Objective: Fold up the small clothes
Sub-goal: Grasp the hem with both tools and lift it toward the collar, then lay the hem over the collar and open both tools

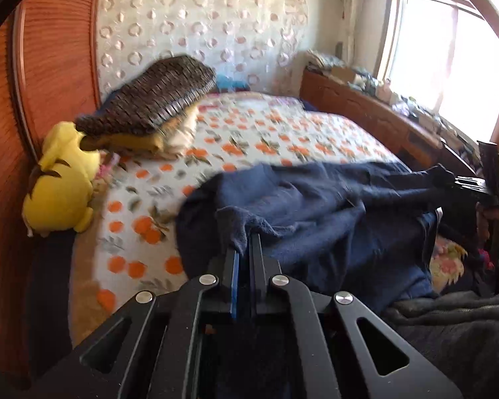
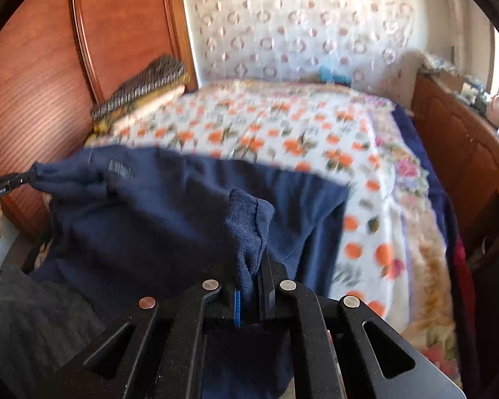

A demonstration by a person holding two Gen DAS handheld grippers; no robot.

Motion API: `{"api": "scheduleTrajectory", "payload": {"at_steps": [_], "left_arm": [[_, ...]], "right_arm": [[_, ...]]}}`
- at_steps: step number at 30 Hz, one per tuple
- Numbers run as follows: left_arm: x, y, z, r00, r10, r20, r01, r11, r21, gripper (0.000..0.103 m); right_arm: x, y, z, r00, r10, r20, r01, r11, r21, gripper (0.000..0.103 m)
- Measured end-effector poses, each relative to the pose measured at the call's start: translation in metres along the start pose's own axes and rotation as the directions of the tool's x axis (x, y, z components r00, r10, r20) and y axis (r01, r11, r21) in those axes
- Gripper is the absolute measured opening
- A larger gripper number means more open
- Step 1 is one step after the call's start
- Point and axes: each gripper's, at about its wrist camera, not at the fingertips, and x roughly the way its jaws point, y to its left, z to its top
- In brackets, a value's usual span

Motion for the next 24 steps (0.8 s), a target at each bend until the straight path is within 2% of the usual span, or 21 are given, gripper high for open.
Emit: {"api": "scheduleTrajectory", "payload": {"at_steps": [5, 10, 16, 17, 19, 21, 24], "left_arm": [[-0.014, 0.006, 0.000, 1.000, 0.023, -0.001, -0.023, 1.000, 0.015, 0.006], [-0.007, 0.007, -0.008, 0.998, 0.003, -0.056, -0.001, 0.999, 0.034, 0.006], [-0.017, 0.003, -0.002, 0.998, -0.021, -0.057, 0.024, 0.998, 0.058, 0.006], [-0.019, 0.004, -0.001, 0.998, -0.029, -0.057, 0.032, 0.998, 0.057, 0.008], [-0.023, 0.004, 0.003, 0.999, 0.000, -0.049, 0.003, 0.998, 0.064, 0.021], [-0.029, 0.006, 0.006, 0.999, 0.028, -0.032, -0.026, 0.997, 0.069, 0.036], [-0.034, 0.011, 0.009, 1.000, 0.013, -0.012, -0.012, 0.999, 0.049, 0.048]], "right_arm": [[-0.032, 0.002, 0.008, 0.999, -0.023, 0.036, 0.024, 0.999, -0.034, 0.006], [-0.027, 0.003, -0.011, 0.999, -0.030, -0.029, 0.029, 0.999, -0.024, 0.006], [-0.013, 0.001, -0.017, 0.996, -0.025, -0.085, 0.024, 1.000, -0.015, 0.007], [-0.015, 0.003, -0.015, 0.996, -0.023, -0.084, 0.022, 1.000, -0.013, 0.007], [-0.012, -0.002, -0.011, 0.997, -0.026, -0.076, 0.025, 1.000, -0.014, 0.013], [-0.015, -0.002, -0.008, 0.998, -0.025, -0.060, 0.024, 1.000, -0.018, 0.015], [-0.021, 0.000, -0.006, 0.999, -0.026, -0.041, 0.025, 0.999, -0.031, 0.018]]}}
